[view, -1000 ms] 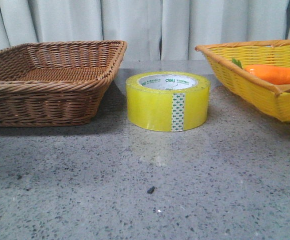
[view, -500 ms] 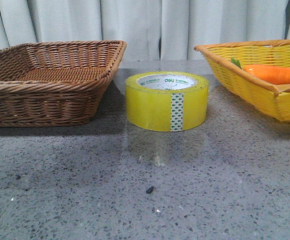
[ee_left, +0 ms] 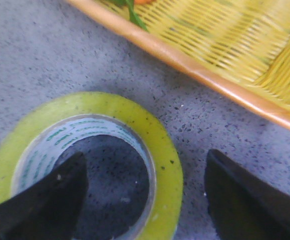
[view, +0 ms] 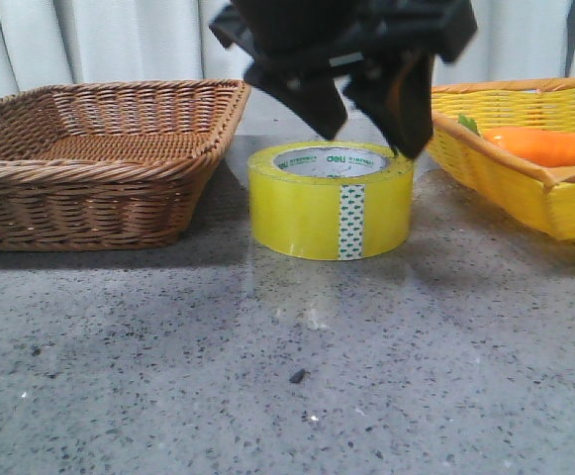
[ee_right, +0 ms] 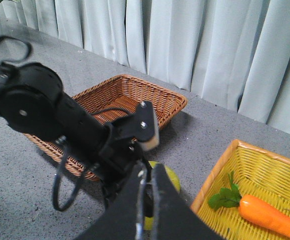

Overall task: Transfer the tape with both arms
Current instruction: 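Grasp the tape roll with the left gripper and lift it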

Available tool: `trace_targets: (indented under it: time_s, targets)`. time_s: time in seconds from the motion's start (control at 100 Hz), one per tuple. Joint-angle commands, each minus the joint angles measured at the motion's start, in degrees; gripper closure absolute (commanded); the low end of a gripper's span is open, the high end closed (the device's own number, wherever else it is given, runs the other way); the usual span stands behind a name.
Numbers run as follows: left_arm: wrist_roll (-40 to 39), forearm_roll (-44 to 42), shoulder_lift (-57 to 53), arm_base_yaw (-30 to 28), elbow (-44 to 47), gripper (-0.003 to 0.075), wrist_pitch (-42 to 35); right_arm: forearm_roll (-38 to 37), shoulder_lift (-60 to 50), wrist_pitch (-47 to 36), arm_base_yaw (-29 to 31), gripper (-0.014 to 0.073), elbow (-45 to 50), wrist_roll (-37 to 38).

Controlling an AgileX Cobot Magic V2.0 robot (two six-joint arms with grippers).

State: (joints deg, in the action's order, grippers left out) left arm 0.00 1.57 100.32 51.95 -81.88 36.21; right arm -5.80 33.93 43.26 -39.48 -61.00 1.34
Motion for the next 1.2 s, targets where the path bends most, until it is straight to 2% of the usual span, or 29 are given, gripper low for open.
trace_targets:
  time_s: [0.0, 0.21, 0.29, 0.53, 0.69, 1.19]
  targets:
    - [0.0, 0.3, -0.3, 0.4, -2.9, 0.0262, -2.2, -0.8, 0.2, -4.6, 0.1, 0.0668, -1.3, -0.3]
    - [0.9, 0.1, 2.6, 0.4, -3.2, 0.0265, -2.1, -0.8, 0.2, -4.6, 0.1, 0.0668, -1.3, -0.3]
    - [0.9, 0.1, 2.8, 0.4, -3.2, 0.03, -2.2, -0.8, 0.2, -4.6, 0.1, 0.0668, -1.3, -0.3]
    - [0.9, 0.6, 2.8, 0.4, -3.2, 0.0617, -2.2, -0.8, 0.2, -4.6, 0.1, 0.0668, -1.3, -0.3]
    - [0.9, 0.7, 2.8, 0.4, -3.2, 0.0739, -2.1, -0.8, 0.2, -4.6, 0.1, 0.0668, -1.3, -0.3]
    - [0.9, -0.1, -5.2, 0.3, -8.1, 0.0741, -1.7, -0.8, 0.2, -4.6, 0.1, 0.0668, -1.3, -0.3]
